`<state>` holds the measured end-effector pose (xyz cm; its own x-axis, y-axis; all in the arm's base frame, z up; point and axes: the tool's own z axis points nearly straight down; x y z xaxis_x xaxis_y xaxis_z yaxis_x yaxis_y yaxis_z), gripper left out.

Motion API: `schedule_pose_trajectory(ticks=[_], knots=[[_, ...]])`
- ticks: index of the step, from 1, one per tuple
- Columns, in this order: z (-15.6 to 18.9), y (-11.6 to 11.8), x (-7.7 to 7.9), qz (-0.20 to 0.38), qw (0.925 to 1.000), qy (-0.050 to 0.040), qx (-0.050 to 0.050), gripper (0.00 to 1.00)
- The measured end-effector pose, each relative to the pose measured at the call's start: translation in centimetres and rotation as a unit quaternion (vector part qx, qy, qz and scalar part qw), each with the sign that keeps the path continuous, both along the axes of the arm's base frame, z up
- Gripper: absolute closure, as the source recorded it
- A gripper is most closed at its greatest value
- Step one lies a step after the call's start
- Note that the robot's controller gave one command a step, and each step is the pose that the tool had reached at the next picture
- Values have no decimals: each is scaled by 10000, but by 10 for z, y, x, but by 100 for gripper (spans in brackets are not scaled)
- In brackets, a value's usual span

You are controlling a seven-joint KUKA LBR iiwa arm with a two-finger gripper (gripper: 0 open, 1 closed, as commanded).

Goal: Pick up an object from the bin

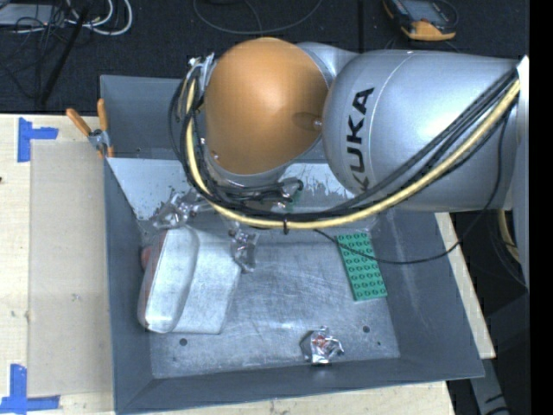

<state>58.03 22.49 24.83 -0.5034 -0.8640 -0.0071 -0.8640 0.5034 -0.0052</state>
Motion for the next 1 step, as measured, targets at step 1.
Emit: schedule_pose_trajectory(ticks=[1], knots=[[-98, 1, -14, 1079, 9941, 81, -27, 100]])
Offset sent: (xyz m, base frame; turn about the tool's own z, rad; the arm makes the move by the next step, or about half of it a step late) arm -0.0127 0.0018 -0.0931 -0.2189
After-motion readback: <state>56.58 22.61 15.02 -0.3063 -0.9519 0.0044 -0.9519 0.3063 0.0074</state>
